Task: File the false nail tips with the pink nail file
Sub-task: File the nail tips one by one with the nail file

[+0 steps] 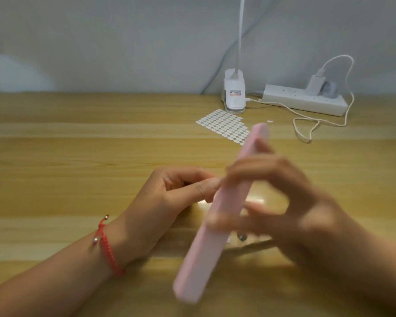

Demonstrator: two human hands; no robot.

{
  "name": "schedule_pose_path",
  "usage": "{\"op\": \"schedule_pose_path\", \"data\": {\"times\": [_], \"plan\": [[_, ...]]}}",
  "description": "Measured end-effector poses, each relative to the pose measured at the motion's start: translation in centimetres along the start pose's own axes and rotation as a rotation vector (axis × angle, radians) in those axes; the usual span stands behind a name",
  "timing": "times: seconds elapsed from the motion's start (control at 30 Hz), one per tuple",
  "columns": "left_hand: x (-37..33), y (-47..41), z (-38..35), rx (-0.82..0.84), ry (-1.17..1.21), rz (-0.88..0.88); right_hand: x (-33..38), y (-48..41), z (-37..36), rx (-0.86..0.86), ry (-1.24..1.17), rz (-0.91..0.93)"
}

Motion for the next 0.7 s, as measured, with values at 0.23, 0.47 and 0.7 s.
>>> {"op": "schedule_pose_path", "data": {"times": [0.23, 0.47, 0.7], "plan": [[-0.2, 0.0, -0.2, -0.007, -0.028, -0.006, -3.0, -0.1, 2.2, -0.037, 0.023, -0.156], [-0.2, 0.1, -0.3, -0.024, -0.06, -0.03, -3.8, 0.0, 2.6, -0.064, 0.03, -0.158], [-0.4, 0.2, -0.4, -0.008, -0.046, -0.014, -1.3, 0.3, 0.6, -0.018, -0.024, -0.01]]}}
Point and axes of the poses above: each hand's wrist, its own y-axis away from the middle knuckle, its own z-axis out of the back of the hand, x = y × z, the point moved 2 cm from there along -y, towards the middle knuckle, and after that the axes turned 9 degrees about z, right-handed, at the moved point
